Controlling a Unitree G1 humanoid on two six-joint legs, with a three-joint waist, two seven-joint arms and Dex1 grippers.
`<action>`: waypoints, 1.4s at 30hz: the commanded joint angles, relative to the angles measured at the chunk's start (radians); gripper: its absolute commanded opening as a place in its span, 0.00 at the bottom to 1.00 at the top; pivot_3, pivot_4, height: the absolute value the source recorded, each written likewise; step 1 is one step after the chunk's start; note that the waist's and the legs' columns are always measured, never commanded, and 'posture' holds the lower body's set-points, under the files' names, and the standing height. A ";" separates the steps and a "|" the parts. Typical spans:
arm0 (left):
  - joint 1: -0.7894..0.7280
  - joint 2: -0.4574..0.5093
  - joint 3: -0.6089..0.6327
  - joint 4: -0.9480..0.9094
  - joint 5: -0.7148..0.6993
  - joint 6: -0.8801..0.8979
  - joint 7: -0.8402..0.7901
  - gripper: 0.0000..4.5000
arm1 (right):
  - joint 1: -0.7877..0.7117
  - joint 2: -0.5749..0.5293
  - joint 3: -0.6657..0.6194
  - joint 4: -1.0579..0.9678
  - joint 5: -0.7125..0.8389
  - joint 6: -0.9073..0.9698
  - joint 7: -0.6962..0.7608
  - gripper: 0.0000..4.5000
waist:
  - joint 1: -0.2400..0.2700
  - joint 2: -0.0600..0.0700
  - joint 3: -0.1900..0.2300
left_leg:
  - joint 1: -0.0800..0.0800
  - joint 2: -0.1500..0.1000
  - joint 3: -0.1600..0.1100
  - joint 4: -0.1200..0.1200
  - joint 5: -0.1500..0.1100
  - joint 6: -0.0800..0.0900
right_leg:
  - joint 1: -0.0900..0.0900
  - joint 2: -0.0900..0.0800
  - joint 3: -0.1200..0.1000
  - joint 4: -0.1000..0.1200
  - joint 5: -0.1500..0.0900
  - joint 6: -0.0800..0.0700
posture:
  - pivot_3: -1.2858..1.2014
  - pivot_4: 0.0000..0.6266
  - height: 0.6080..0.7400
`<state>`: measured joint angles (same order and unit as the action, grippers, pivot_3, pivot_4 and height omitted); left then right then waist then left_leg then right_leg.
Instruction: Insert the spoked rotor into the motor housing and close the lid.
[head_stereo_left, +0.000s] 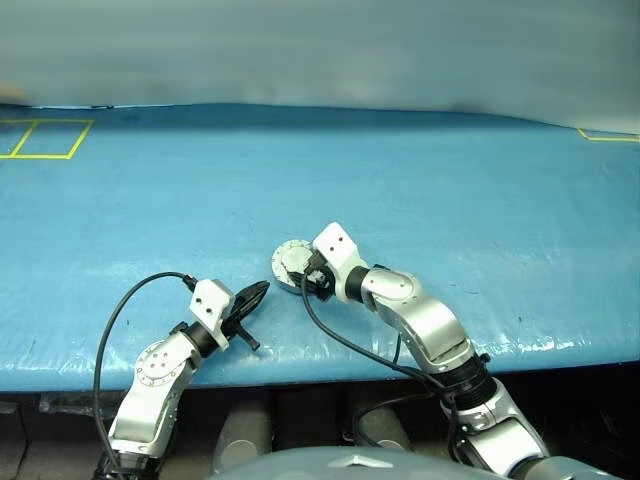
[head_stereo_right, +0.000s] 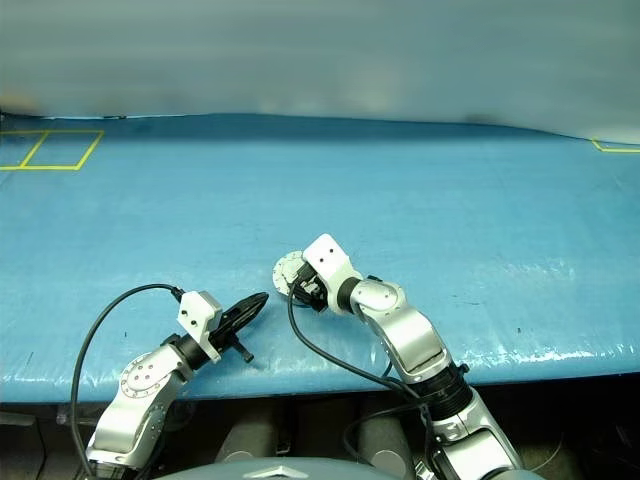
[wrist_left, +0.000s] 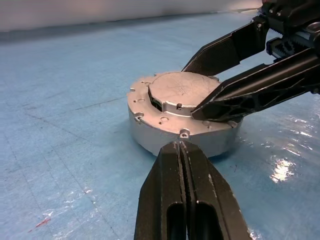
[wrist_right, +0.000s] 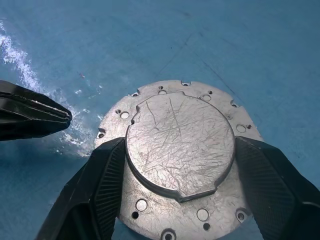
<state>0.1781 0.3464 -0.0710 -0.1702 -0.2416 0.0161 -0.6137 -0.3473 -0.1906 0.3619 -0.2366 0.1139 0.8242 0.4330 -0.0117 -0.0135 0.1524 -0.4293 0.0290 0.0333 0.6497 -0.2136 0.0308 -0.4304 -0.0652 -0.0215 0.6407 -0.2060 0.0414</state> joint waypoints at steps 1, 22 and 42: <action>-0.006 -0.001 0.005 -0.007 0.001 -0.017 -0.001 0.02 | 0.009 -0.031 -0.005 0.039 -0.016 0.056 -0.013 0.68 | 0.000 0.000 0.000 | 0.000 0.000 0.000 0.000 0.000 0.000 | 0.000 0.000 0.000 0.000 0.000 0.000 | 0.52 0.24 1.00; -0.301 -0.014 0.198 -0.028 -0.414 0.636 0.134 0.02 | 0.015 -0.043 0.047 0.019 -0.021 0.037 -0.015 0.68 | 0.001 -0.001 0.000 | -0.001 -0.002 -0.003 0.001 0.001 0.001 | 0.003 -0.007 -0.021 0.000 0.000 0.001 | 0.52 0.24 1.00; -0.460 0.004 0.146 0.092 -0.410 0.829 0.105 0.02 | 0.020 -0.036 0.069 0.020 -0.032 0.021 -0.020 0.68 | 0.000 -0.001 0.000 | -0.001 -0.001 -0.003 0.001 0.001 0.001 | 0.006 -0.003 -0.018 0.001 0.000 0.000 | 0.52 0.24 1.00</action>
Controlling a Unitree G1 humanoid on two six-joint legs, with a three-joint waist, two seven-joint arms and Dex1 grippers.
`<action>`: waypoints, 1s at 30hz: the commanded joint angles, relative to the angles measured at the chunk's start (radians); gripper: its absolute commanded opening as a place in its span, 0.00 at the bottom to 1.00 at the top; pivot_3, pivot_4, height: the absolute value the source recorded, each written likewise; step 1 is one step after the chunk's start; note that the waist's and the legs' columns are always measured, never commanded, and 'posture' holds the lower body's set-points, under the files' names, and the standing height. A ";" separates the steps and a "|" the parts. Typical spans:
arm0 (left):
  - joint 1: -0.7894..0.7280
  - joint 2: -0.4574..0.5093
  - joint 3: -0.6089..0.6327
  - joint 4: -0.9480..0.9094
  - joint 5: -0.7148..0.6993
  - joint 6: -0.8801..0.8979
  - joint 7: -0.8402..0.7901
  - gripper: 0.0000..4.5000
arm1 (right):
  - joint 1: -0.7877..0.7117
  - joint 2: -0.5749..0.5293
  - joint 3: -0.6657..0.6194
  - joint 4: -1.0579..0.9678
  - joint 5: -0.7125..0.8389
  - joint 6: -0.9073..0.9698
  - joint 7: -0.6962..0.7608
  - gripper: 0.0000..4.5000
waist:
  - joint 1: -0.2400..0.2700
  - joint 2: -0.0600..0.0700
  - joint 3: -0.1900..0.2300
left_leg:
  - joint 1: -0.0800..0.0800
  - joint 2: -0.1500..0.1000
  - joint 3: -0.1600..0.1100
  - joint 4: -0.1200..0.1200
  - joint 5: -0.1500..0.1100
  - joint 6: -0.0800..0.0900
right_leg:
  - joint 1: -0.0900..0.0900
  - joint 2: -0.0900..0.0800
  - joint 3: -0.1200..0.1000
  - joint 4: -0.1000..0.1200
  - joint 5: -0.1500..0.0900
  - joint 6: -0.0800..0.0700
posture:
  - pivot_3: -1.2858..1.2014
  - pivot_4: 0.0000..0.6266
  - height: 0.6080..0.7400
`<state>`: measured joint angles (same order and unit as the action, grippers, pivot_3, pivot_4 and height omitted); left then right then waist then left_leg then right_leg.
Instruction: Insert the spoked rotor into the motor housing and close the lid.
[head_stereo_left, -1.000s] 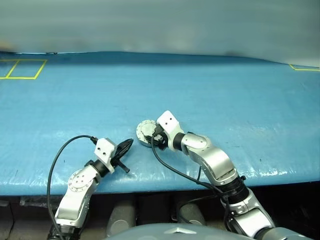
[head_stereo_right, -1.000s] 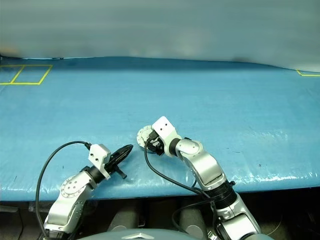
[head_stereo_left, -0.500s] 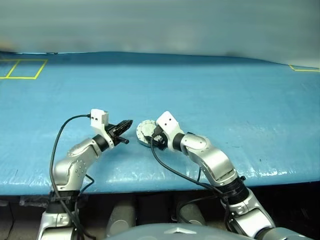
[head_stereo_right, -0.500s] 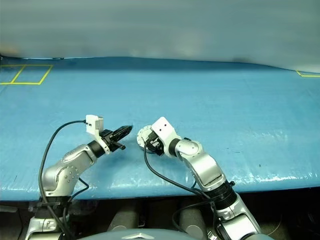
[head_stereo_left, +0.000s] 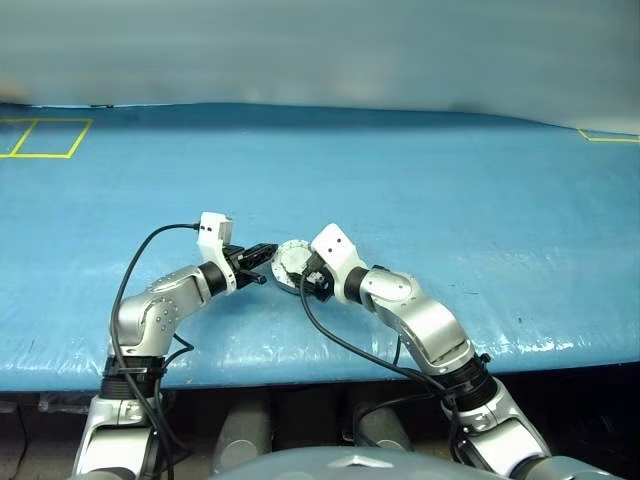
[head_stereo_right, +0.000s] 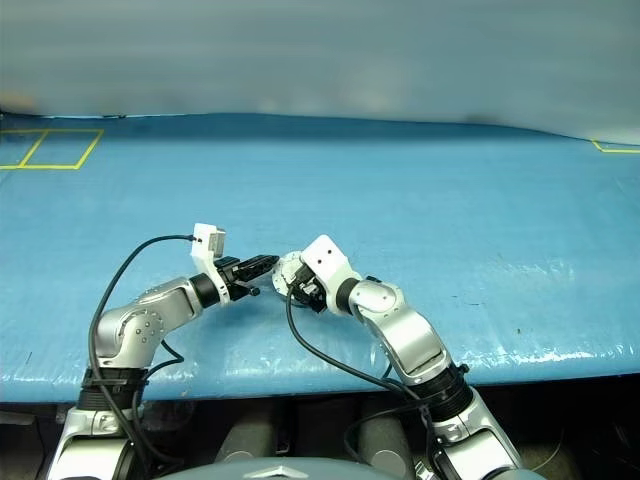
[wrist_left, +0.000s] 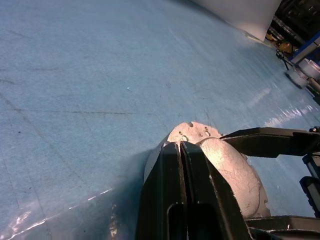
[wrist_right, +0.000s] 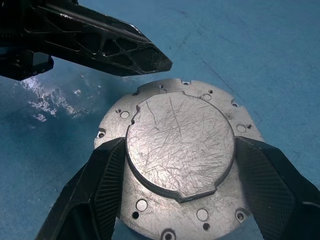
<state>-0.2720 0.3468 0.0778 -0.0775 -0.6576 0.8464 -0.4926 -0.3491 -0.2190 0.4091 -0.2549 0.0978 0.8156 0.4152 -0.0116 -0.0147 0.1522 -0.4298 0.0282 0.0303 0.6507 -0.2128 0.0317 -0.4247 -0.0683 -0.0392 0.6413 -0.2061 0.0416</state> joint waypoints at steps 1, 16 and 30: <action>-0.009 0.003 -0.005 0.000 0.009 -0.001 -0.017 0.02 | 0.021 -0.007 0.022 0.039 -0.016 0.030 -0.002 0.68 | 0.000 0.000 0.000 | 0.000 0.000 0.000 0.000 0.000 0.000 | 0.000 0.000 0.000 0.000 0.000 0.000 | 0.52 0.24 1.00; -0.006 0.021 -0.080 0.008 0.085 0.025 -0.042 0.02 | 0.044 0.000 0.024 0.026 -0.019 0.034 -0.009 0.68 | 0.001 -0.001 -0.001 | 0.002 0.000 0.000 0.000 0.000 0.000 | -0.002 -0.001 0.000 0.000 0.000 0.000 | 0.52 0.24 1.00; -0.006 0.020 -0.118 -0.010 0.121 -0.005 -0.092 0.02 | 0.067 0.007 0.018 0.011 -0.014 0.044 -0.017 0.68 | 0.003 -0.001 -0.002 | 0.002 -0.001 0.000 0.000 0.000 0.000 | -0.001 -0.002 0.000 -0.001 0.000 0.000 | 0.52 0.24 1.00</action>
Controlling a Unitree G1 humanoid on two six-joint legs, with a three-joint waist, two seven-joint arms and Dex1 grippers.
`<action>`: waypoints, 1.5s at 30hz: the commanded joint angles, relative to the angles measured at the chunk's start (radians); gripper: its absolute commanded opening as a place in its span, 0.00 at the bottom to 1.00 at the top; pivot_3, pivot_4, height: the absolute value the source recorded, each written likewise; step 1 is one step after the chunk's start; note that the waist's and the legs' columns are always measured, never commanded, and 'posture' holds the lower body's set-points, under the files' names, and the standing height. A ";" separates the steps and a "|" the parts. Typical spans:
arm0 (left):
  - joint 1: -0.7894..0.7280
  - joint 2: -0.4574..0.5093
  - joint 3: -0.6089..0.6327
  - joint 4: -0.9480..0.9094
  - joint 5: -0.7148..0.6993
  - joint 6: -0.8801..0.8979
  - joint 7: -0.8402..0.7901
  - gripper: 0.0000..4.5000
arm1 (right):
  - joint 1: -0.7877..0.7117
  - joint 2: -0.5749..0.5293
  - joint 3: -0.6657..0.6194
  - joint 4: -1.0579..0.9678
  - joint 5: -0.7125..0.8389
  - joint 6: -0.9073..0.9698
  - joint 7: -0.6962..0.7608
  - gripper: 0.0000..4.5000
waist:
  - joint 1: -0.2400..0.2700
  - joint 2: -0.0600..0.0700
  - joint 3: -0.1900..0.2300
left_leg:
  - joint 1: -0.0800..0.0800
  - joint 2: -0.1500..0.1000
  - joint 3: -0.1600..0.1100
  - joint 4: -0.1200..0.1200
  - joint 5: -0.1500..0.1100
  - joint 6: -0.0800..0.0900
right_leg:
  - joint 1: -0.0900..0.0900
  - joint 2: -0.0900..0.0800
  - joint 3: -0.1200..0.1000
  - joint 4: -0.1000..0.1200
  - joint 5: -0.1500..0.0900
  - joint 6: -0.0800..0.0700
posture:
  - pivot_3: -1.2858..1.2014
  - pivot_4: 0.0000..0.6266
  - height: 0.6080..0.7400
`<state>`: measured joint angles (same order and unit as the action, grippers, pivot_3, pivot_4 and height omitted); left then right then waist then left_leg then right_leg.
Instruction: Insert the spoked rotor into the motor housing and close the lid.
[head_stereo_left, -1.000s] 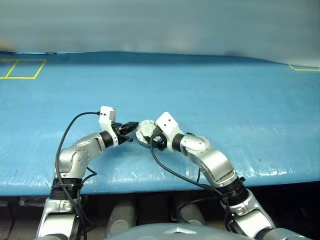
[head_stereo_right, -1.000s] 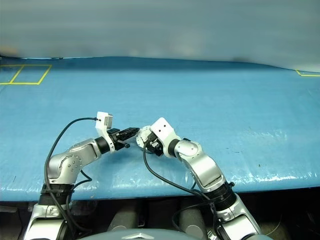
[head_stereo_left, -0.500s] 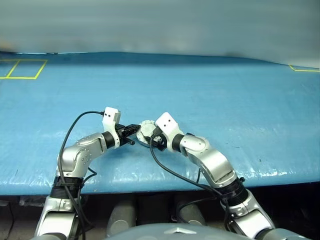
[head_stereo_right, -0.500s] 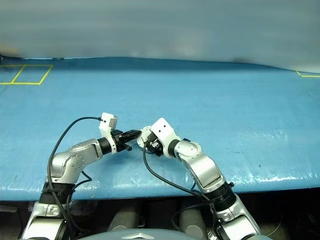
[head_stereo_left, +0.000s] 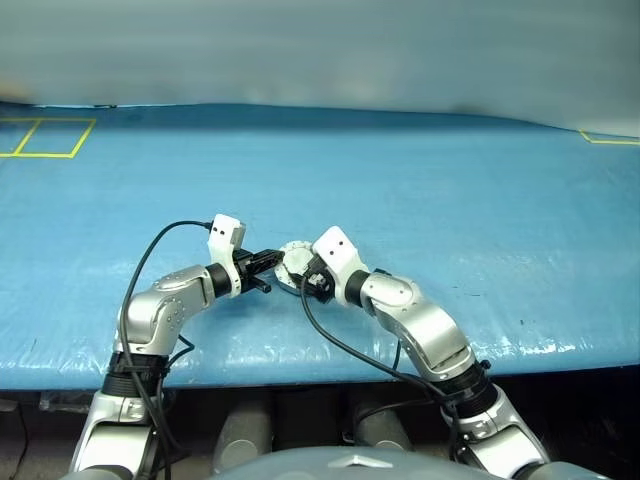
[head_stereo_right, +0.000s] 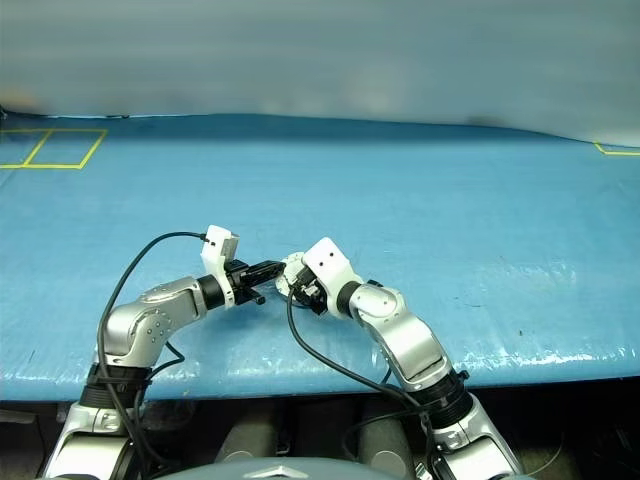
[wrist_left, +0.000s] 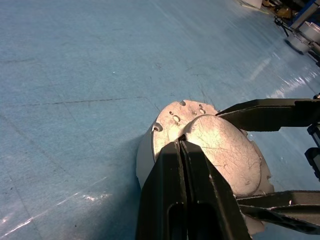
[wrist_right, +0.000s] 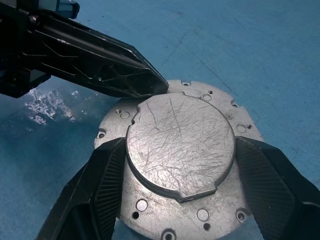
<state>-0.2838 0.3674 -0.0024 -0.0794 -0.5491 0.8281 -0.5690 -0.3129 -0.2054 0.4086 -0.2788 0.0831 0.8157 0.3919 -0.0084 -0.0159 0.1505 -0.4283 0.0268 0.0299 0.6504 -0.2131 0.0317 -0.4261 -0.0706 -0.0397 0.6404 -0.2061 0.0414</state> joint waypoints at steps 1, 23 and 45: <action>0.007 0.000 -0.040 -0.007 0.016 0.011 -0.016 0.02 | 0.033 -0.006 0.018 0.034 0.004 0.045 0.010 0.68 | 0.000 0.000 0.000 | 0.000 0.000 0.000 0.000 0.000 0.000 | 0.000 0.000 0.000 0.000 0.000 0.000 | 0.52 0.24 1.00; 0.013 -0.001 -0.029 0.012 0.049 -0.018 -0.032 0.00 | 0.289 0.086 -0.313 -0.295 0.275 0.176 -0.014 1.00 | 0.009 -0.001 -0.001 | -0.003 0.001 0.000 -0.001 0.000 0.000 | -0.001 -0.001 -0.001 0.000 0.000 0.000 | 0.52 0.24 1.00; 0.018 0.002 -0.021 0.012 0.055 -0.036 -0.036 0.00 | 0.270 0.480 -0.530 -0.054 0.887 0.224 -0.369 1.00 | 0.003 0.001 0.000 | -0.003 0.001 0.001 -0.002 -0.002 0.001 | 0.000 -0.001 -0.001 -0.003 0.000 0.000 | 0.52 0.24 1.00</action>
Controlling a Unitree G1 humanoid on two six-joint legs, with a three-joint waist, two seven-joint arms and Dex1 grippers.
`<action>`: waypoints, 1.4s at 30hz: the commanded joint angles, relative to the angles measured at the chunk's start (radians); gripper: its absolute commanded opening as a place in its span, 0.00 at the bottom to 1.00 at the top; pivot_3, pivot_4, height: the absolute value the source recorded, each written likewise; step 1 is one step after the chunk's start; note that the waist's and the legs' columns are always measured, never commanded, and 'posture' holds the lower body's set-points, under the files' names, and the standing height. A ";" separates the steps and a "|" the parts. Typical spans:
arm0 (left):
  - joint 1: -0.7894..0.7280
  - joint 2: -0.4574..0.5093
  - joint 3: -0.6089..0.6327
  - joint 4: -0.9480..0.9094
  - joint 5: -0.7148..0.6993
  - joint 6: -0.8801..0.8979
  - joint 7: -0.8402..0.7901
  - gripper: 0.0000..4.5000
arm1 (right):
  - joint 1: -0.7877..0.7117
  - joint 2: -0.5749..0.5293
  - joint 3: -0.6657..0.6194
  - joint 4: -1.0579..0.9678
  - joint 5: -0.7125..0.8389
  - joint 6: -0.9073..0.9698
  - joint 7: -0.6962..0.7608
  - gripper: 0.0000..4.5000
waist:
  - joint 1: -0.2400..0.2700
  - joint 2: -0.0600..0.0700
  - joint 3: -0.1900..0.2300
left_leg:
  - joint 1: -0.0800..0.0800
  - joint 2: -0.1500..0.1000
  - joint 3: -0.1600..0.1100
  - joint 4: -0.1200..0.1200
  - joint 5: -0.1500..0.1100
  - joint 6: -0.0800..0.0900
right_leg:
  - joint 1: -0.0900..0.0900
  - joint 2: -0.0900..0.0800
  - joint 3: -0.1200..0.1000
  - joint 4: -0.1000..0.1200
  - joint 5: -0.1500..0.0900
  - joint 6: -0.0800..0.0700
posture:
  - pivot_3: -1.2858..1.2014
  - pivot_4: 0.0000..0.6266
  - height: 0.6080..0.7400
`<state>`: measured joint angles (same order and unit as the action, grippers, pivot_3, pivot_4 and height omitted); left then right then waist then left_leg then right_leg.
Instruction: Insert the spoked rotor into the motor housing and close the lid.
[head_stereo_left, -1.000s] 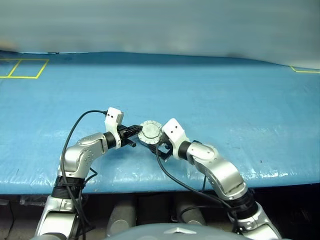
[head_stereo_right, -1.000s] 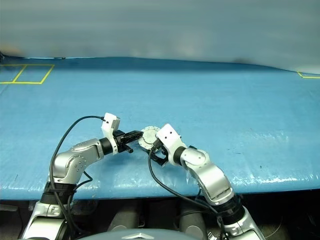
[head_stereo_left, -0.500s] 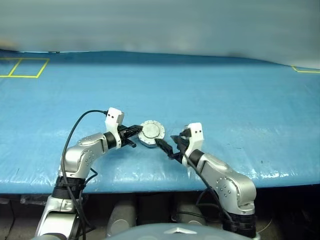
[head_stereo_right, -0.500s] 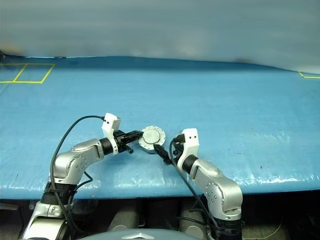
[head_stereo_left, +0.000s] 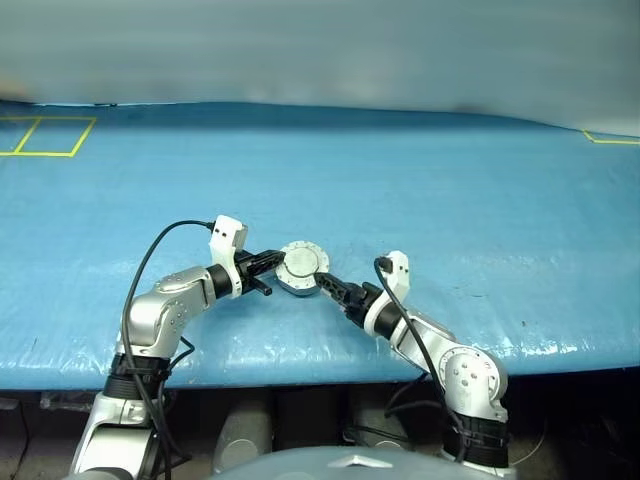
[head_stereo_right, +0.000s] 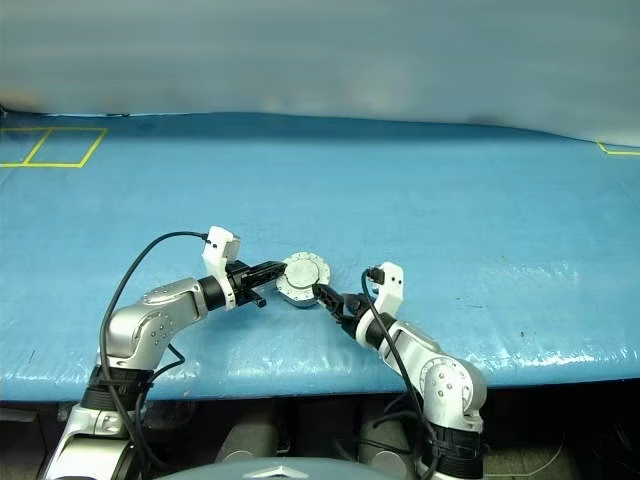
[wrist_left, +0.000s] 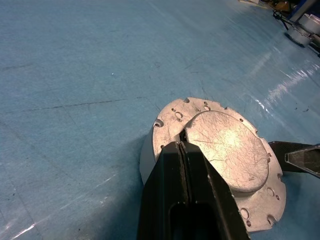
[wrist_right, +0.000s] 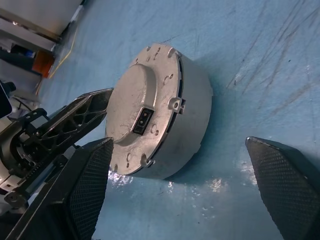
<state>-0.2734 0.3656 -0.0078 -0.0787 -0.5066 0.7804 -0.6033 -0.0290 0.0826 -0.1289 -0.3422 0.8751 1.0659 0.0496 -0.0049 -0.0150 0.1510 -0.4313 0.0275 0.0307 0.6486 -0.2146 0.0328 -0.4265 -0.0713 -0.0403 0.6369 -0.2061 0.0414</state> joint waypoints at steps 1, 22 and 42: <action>0.008 0.004 -0.015 0.011 0.012 0.012 -0.002 0.00 | -0.016 0.194 0.011 0.024 0.123 -0.036 -0.039 1.00 | 0.000 0.000 0.000 | 0.000 0.000 0.000 0.000 0.000 0.000 | 0.000 0.000 0.000 0.000 0.000 0.000 | 0.52 0.24 1.00; 0.015 0.000 -0.018 0.006 0.016 0.014 0.004 0.00 | 0.011 0.070 0.060 0.234 0.482 -0.188 -0.143 0.34 | -0.005 0.000 0.000 | -0.001 0.000 0.000 0.000 0.000 0.000 | 0.002 0.001 0.001 0.000 0.000 0.000 | 0.52 0.24 1.00; -0.003 -0.092 0.167 -0.017 -0.088 0.062 0.076 0.50 | 0.039 0.047 0.096 0.213 0.480 -0.191 -0.163 0.27 | -0.008 0.000 0.000 | -0.003 0.001 0.000 0.000 0.000 0.000 | 0.000 0.003 0.002 0.000 0.000 0.001 | 0.52 0.24 1.00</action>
<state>-0.2603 0.2880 0.1355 -0.0577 -0.5501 0.8404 -0.5288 -0.0108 0.0777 -0.0658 -0.1066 1.3488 0.8600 -0.0962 -0.0128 -0.0146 0.1514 -0.4345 0.0286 0.0308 0.6487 -0.2146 0.0332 -0.4262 -0.0679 -0.0378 0.6372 -0.2056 0.0421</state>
